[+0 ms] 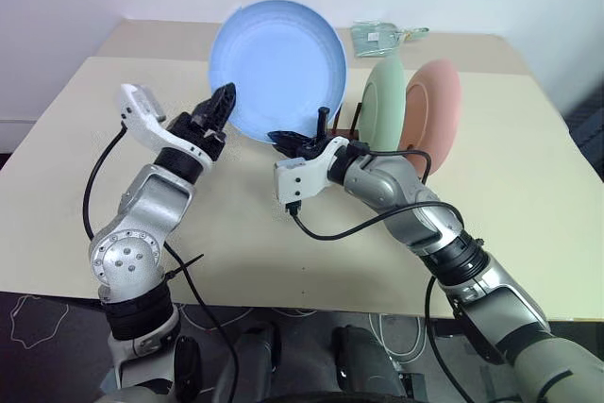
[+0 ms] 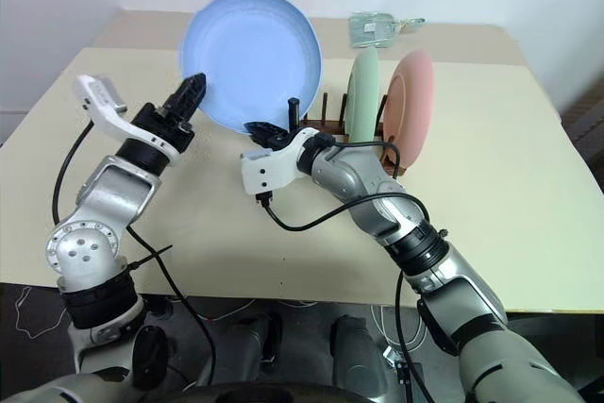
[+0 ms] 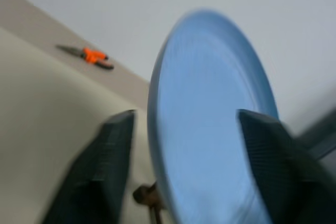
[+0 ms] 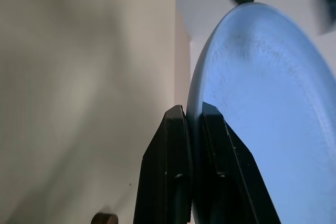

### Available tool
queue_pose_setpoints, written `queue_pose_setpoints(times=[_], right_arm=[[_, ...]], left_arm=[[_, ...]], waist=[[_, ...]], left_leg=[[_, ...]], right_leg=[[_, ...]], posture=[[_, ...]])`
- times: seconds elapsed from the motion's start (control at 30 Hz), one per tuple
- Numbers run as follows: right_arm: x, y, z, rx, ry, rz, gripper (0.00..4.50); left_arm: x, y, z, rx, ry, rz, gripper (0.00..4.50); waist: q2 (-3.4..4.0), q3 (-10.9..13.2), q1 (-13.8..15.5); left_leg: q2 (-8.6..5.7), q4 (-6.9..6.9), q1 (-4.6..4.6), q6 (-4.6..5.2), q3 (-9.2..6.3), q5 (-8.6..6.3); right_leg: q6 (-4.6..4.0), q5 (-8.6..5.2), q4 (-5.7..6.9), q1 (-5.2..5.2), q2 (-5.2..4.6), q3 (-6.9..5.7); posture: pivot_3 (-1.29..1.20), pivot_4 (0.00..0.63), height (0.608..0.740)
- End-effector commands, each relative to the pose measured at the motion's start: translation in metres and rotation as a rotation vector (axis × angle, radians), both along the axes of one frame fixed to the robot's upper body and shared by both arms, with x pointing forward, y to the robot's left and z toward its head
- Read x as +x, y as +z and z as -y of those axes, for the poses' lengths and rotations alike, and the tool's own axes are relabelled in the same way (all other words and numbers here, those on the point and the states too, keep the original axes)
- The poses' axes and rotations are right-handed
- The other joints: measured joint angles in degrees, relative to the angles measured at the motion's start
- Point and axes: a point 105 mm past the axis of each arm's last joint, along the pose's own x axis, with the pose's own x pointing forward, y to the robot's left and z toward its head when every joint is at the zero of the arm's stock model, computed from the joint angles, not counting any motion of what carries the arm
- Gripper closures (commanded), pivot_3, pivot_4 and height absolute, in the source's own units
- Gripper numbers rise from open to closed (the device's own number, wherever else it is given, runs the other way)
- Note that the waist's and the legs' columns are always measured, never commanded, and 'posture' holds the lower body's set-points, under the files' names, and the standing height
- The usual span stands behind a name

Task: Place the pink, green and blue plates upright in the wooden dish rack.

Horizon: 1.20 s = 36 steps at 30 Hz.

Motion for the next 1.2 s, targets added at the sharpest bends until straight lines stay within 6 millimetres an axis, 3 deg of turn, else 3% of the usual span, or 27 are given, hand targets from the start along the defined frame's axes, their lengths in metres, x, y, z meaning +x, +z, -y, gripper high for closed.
queue_pose_setpoints(times=[0.03, 0.13, 0.23, 0.37, 0.47, 0.57, 0.77, 1.2], right_arm=[[-0.008, 0.022, -0.001, 0.063, 0.043, 0.066, 4.50], [-0.023, 0.045, 0.002, 0.260, 0.134, 0.037, 4.50], [-0.036, 0.067, 0.010, 0.472, 0.211, -0.052, 4.50], [-0.050, 0.089, 0.021, 0.778, 0.320, -0.284, 4.50], [-0.061, 0.096, 0.020, 0.970, 0.425, -0.541, 4.50], [-0.063, 0.099, 0.021, 1.132, 0.474, -0.750, 4.50], [-0.046, 0.092, 0.033, 1.337, 0.396, -0.933, 4.50], [-0.019, 0.066, 0.044, 1.542, 0.211, -1.104, 4.50]], left_arm=[[0.001, 0.018, -0.048, -0.019, 0.235, 0.068, 0.95], [0.002, 0.008, -0.100, 0.209, 0.506, 0.049, 0.95], [0.003, -0.012, -0.109, 0.486, 0.579, 0.021, 0.95], [0.005, -0.059, -0.083, 0.732, 0.463, -0.014, 0.95], [0.001, -0.094, -0.050, 0.801, 0.314, -0.032, 0.95], [-0.004, -0.116, -0.021, 0.839, 0.175, -0.017, 0.95], [-0.018, -0.125, 0.016, 0.845, -0.010, 0.050, 0.95], [-0.024, -0.124, 0.026, 0.837, -0.055, 0.068, 0.95]], waist=[[0.00, 0.0, -0.1], [0.01, 0.0, -0.2], [0.02, 0.0, -0.1], [0.02, 0.0, 0.4], [0.01, 0.0, 0.1], [0.05, 0.0, -0.2], [0.11, 0.0, -0.2], [0.14, 0.0, -0.2]], left_leg=[[0.00, -0.01, 0.00, 0.00, 0.00, 0.00], [-0.02, -0.07, 0.04, -0.01, 0.01, 0.01], [0.01, -0.21, 0.04, 0.01, 0.01, 0.00], [-0.01, -0.27, 0.03, 0.08, -0.04, -0.04], [-0.01, -0.29, 0.03, 0.01, -0.04, -0.12], [0.03, -0.40, 0.03, -0.07, -0.04, -0.16], [0.03, -0.74, 0.04, -0.14, -0.04, -0.09], [0.03, -0.75, 0.03, -0.01, 0.01, -0.01]], right_leg=[[-0.01, 0.01, 0.01, -0.01, 0.01, 0.00], [-0.02, 0.01, 0.01, -0.02, 0.07, 0.01], [-0.03, 0.00, -0.06, -0.04, 0.07, 0.02], [-0.03, 0.00, -0.16, 0.02, -0.02, -0.01], [-0.07, 0.03, -0.18, -0.02, -0.12, -0.01], [-0.12, 0.04, -0.13, -0.13, -0.27, 0.00], [-0.33, 0.16, -0.12, -0.45, -0.28, 0.01], [-0.32, 0.17, -0.16, -0.47, -0.30, 0.00]], posture=[[0.00, 0.150, 0.738], [0.00, 0.150, 0.738], [0.00, 0.150, 0.738], [0.00, 0.150, 0.738], [0.00, 0.150, 0.738], [0.00, 0.150, 0.738], [0.00, 0.150, 0.738], [0.00, 0.150, 0.738]])
